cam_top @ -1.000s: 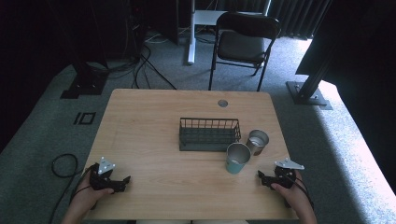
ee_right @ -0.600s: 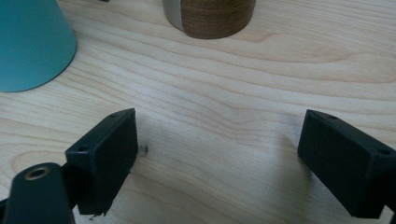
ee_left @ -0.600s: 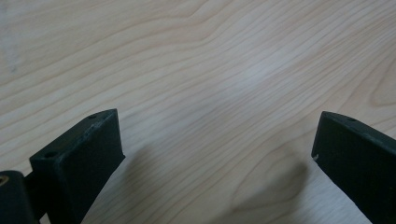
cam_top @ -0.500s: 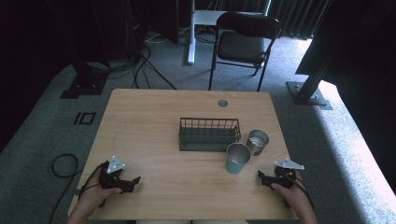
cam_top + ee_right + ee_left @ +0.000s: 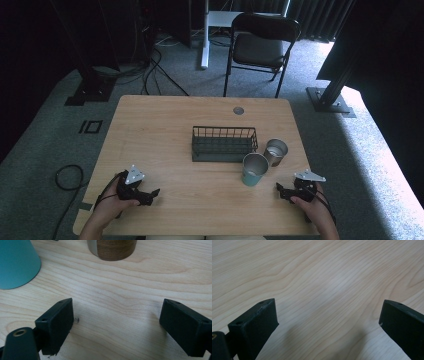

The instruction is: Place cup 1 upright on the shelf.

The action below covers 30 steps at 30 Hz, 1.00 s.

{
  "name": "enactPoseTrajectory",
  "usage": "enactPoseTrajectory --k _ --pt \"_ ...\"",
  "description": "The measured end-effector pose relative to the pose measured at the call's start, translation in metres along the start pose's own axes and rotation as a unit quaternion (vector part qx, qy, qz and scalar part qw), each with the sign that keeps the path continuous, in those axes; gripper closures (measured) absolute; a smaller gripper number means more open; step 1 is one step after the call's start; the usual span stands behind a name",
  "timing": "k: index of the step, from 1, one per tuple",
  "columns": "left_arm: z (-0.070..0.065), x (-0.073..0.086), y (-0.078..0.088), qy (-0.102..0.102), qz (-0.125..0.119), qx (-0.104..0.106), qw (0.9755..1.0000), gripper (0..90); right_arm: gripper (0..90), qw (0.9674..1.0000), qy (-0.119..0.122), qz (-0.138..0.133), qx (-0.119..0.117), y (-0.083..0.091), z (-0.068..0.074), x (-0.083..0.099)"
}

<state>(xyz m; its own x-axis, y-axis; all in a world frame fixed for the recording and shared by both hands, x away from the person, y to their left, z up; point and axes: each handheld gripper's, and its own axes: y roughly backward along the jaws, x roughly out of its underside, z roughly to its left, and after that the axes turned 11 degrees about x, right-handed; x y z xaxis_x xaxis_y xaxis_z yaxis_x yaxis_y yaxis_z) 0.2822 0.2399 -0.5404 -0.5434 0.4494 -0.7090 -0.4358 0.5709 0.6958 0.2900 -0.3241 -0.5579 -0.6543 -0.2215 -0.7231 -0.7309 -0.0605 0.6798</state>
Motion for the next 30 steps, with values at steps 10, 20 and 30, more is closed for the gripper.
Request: enactPoseTrajectory --k 10,20,30 --pt "-0.016 -0.015 -0.016 -0.027 0.003 0.024 0.9994 2.4 11.8 1.0 0.0 0.0 0.0 0.0 0.0 0.0" --pt "-0.03 -0.03 -0.033 -0.048 0.007 0.046 0.9978 2.4 11.8 1.0 0.0 0.0 0.0 0.0 0.0 0.0" --pt "-0.044 -0.044 -0.048 -0.07 0.01 0.069 0.9951 2.4 11.8 1.0 0.0 0.0 0.0 0.0 0.0 0.0"
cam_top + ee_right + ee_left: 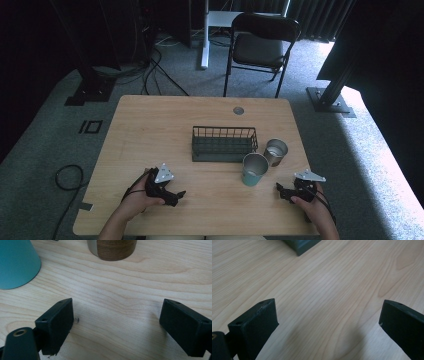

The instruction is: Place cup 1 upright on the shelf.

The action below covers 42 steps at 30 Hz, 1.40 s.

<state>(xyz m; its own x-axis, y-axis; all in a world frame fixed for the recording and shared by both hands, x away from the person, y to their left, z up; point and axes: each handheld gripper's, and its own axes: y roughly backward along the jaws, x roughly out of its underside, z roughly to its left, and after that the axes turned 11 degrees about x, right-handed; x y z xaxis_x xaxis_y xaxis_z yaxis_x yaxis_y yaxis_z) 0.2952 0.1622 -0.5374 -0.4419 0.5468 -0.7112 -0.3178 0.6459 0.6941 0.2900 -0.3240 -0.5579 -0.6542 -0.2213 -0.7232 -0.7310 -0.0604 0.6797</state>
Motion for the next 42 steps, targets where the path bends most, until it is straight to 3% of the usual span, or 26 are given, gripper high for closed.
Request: enactPoseTrajectory --k 16,27,34,42 --pt "-0.016 -0.028 -0.022 -0.029 -0.013 0.026 0.9992 2.5 11.8 1.0 0.0 0.0 0.0 0.0 0.0 0.0" --pt "-0.029 -0.049 -0.039 -0.047 -0.019 0.055 0.9972 2.4 11.7 1.0 0.0 0.0 0.0 0.0 0.0 0.0" --pt "-0.035 -0.059 -0.051 -0.04 -0.03 0.071 0.9962 2.4 11.7 1.0 0.0 0.0 0.0 0.0 0.0 0.0" --pt "-0.044 -0.072 -0.064 -0.051 -0.038 0.09 0.9939 2.5 11.7 1.0 0.0 0.0 0.0 0.0 0.0 0.0"
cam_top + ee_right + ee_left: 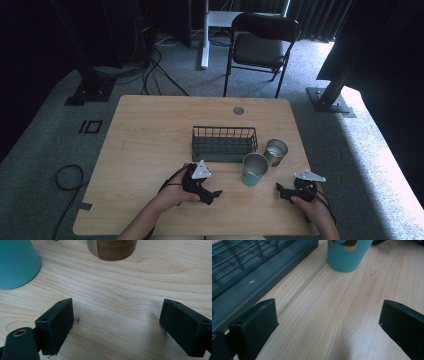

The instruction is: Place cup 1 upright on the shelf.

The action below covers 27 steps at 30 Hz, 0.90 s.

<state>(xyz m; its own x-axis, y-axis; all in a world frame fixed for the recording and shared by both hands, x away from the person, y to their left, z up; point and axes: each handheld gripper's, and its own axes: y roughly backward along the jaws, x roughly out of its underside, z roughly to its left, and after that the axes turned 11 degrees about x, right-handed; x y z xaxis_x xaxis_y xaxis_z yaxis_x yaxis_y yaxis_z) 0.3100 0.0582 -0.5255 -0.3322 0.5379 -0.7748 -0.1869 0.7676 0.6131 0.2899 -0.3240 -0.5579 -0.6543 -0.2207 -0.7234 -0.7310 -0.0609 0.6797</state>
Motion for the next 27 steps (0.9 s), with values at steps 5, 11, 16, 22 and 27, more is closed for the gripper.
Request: enactPoseTrajectory --k 5,11,16,22,27 --pt "-0.003 -0.011 -0.008 -0.002 -0.016 0.008 0.9998 2.5 11.7 1.0 0.0 0.0 0.0 0.0 0.0 0.0" --pt "-0.005 -0.023 -0.016 -0.007 -0.023 0.013 0.9996 2.4 11.8 1.0 0.0 0.0 0.0 0.0 0.0 0.0" --pt "-0.007 -0.03 -0.023 -0.012 -0.032 0.018 0.9993 2.5 11.8 1.0 0.0 0.0 0.0 0.0 0.0 0.0" --pt "-0.008 -0.038 -0.032 -0.021 -0.043 0.018 0.9987 2.5 11.8 1.0 0.0 0.0 0.0 0.0 0.0 0.0" --pt "-0.011 -0.047 -0.04 -0.024 -0.055 0.028 0.9978 2.4 11.8 1.0 0.0 0.0 0.0 0.0 0.0 0.0"
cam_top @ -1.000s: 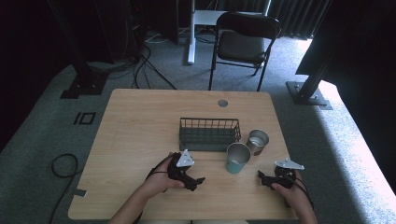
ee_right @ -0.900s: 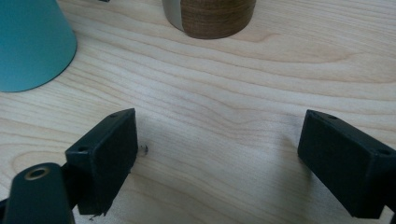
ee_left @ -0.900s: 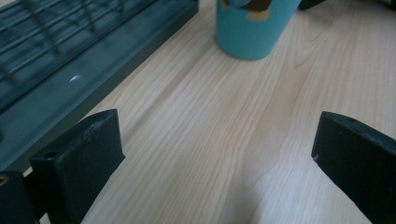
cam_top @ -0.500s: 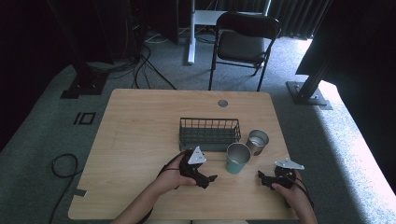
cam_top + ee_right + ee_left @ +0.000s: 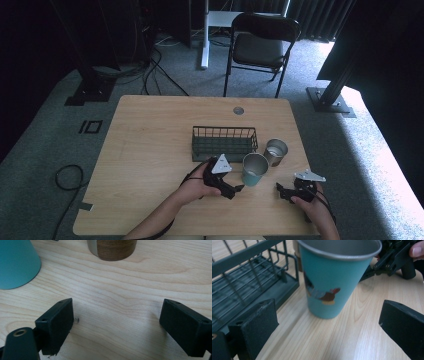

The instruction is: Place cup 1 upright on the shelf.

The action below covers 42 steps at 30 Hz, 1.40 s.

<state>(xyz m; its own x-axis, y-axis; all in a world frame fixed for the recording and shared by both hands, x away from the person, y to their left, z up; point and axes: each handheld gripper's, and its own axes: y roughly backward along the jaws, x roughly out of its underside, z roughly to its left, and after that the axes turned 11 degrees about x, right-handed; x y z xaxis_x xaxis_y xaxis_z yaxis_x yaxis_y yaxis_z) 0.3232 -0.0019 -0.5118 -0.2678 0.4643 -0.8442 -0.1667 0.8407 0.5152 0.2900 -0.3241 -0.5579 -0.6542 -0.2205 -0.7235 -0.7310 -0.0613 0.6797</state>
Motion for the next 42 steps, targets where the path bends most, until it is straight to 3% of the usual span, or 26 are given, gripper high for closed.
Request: enactPoseTrajectory --k 20,26,33,42 --pt "0.006 -0.021 -0.037 -0.016 -0.028 0.003 0.9995 2.5 11.8 1.0 -0.001 0.0 0.0 0.0 0.0 0.0" --pt "0.006 -0.025 -0.047 -0.022 -0.042 -0.005 0.9989 2.4 11.8 1.0 0.0 0.0 -0.001 0.0 0.0 0.0" --pt "0.005 -0.029 -0.059 -0.018 -0.074 -0.018 0.9969 2.5 11.8 1.0 0.001 0.0 -0.002 0.0 0.0 0.0" --pt "0.002 -0.033 -0.067 -0.038 -0.09 -0.041 0.9944 5.9 11.8 1.0 0.002 0.0 -0.002 0.0 0.0 0.0"
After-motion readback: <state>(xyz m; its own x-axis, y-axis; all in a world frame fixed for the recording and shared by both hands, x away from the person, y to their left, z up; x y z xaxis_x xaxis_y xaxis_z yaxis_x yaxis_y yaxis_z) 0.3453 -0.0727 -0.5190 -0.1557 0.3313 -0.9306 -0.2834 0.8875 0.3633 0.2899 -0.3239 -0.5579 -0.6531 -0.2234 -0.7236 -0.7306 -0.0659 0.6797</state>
